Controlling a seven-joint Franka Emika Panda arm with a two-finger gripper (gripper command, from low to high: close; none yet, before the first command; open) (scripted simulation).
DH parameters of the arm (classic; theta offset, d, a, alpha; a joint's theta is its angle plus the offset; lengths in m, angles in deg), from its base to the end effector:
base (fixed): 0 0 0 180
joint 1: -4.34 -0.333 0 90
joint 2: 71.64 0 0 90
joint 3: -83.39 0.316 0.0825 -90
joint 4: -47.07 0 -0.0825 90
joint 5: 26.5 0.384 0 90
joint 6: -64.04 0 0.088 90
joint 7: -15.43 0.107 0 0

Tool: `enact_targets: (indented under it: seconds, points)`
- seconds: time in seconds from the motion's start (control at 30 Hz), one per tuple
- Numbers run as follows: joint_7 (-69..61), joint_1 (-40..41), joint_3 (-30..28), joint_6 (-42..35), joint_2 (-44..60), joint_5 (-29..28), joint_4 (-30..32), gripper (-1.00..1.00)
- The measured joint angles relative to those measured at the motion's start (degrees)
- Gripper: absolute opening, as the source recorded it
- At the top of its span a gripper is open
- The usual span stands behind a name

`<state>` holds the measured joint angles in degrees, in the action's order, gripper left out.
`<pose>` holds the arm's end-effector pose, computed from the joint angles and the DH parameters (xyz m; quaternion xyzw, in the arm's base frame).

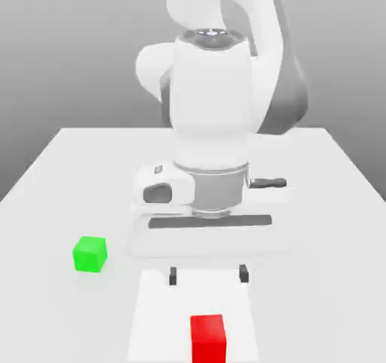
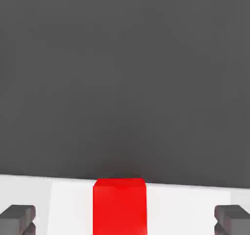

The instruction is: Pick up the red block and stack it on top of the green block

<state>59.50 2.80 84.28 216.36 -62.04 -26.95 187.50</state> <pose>0.4891 0.0211 0.2360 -0.9357 0.3523 -0.0186 0.0073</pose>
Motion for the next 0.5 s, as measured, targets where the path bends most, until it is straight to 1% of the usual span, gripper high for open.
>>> enact_targets:
  seconds: [0.17, 0.2, 0.4, 0.5]
  points:
    - [0.12, -0.13, -0.08, 7.44, 10.38, -0.34, -0.73, 0.00]
    - [0.17, -0.18, -0.14, 8.96, 12.20, -0.41, -1.00, -1.00]
    - [0.25, -0.17, -0.15, 9.71, 13.11, -0.50, -1.14, -1.00]
    - [0.15, -0.04, 0.02, 6.66, 9.51, -0.37, -0.57, -1.00]
